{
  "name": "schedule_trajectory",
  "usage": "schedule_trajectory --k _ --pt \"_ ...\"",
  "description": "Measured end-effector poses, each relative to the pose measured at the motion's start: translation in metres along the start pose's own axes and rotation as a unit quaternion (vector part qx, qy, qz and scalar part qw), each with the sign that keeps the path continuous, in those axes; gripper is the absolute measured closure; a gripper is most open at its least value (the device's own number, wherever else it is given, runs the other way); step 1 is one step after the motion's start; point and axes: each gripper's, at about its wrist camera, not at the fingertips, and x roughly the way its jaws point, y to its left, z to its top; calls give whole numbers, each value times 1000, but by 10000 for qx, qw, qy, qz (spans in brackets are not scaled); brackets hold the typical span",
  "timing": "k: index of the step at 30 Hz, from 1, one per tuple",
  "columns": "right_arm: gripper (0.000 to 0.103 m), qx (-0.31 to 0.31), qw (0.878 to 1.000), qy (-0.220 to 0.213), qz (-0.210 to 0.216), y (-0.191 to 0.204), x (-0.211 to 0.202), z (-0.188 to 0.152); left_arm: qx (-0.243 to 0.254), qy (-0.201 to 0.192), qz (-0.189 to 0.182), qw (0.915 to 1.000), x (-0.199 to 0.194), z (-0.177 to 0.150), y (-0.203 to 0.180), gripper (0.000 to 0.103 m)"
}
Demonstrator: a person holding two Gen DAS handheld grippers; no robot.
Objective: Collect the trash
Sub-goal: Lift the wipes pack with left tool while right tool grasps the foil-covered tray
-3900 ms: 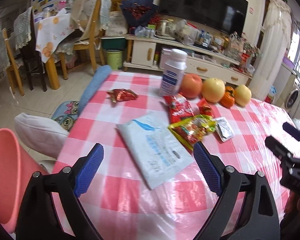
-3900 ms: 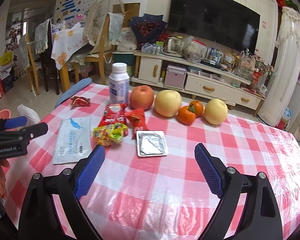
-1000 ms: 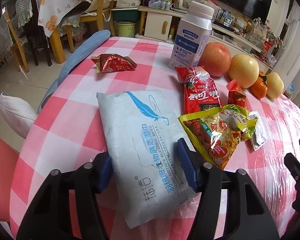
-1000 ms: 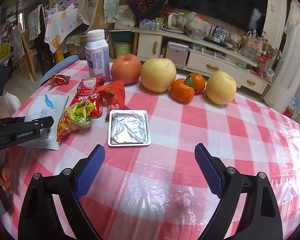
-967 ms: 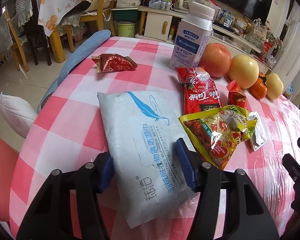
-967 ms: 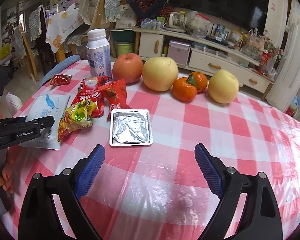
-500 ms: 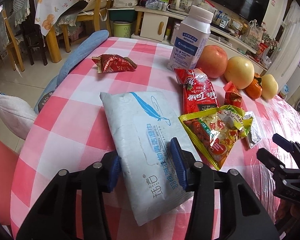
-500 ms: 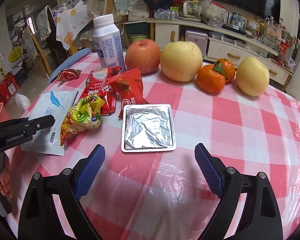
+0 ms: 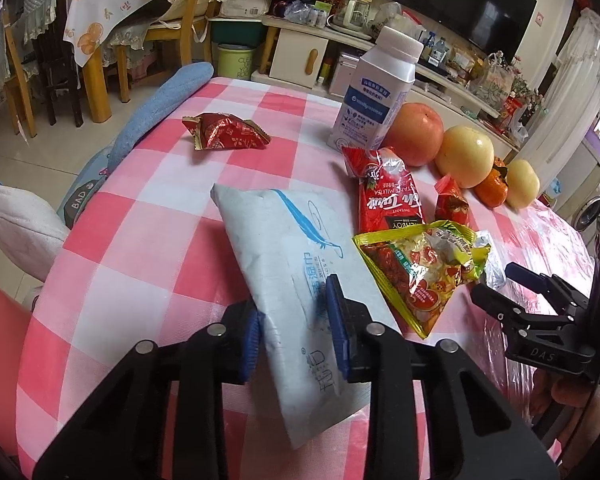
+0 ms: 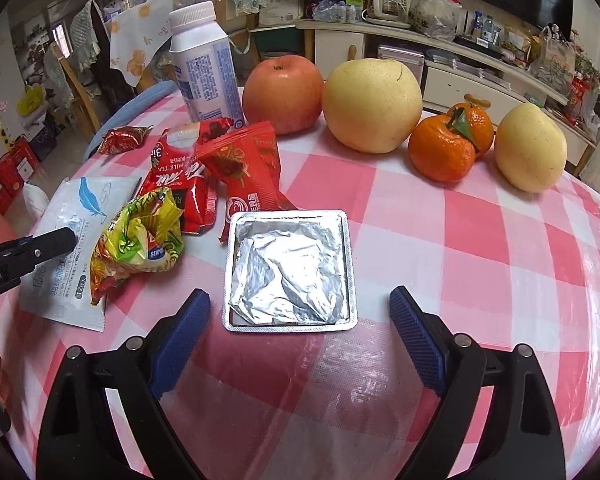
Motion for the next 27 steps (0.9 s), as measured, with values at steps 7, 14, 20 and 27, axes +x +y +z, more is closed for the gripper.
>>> schedule_trajectory --k 7,14,20,27 --pt "39 -147 9997 -65 -167 -1 -4 -1 -110 65 -112 9999 1 -1 3 69" --pt "39 -103 9999 -82 -78 -4 -7 -3 3 138 -163 9998 7 -3 -2 46" --pt "39 -65 9998 -207 -18 -2 -20 -5 247 110 -122 9996 8 -6 -10 56" --pt "39 -162 9992 -369 52 12 -38 -11 171 19 -417 9990 3 -9 -12 73"
